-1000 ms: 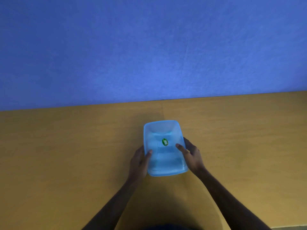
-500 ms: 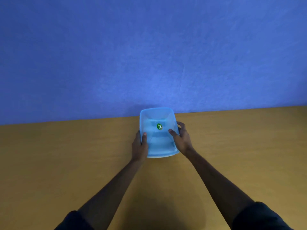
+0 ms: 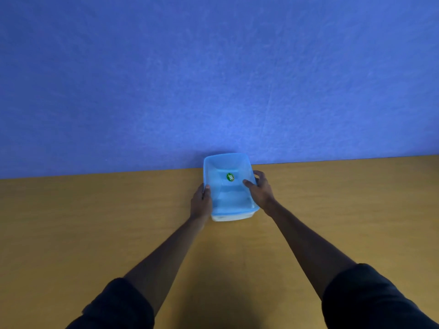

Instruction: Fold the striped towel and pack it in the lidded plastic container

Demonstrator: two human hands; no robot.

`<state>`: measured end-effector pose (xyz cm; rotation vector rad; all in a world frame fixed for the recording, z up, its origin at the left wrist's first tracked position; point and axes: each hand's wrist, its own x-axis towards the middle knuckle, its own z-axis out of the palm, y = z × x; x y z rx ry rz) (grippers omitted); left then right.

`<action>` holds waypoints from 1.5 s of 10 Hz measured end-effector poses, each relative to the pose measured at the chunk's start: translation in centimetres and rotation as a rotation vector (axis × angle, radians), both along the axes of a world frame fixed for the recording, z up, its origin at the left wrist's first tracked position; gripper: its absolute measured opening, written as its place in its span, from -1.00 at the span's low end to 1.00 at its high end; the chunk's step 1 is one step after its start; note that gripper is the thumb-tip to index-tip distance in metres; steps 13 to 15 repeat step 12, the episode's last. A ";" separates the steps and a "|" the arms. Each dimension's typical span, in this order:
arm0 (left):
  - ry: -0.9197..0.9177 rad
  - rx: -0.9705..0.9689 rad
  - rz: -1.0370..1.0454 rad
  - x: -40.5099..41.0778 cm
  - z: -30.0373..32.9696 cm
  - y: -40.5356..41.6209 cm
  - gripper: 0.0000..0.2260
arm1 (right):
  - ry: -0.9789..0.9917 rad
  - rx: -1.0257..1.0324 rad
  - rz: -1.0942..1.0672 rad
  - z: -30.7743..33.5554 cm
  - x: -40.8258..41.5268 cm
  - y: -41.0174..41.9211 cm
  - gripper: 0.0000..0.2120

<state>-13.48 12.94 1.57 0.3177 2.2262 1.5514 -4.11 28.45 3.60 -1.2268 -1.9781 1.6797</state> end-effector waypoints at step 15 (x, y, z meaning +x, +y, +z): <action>0.276 -0.233 -0.208 -3.3 5.5 0.5 -0.40 | -0.211 0.502 0.239 3.5 -1.3 2.2 -0.28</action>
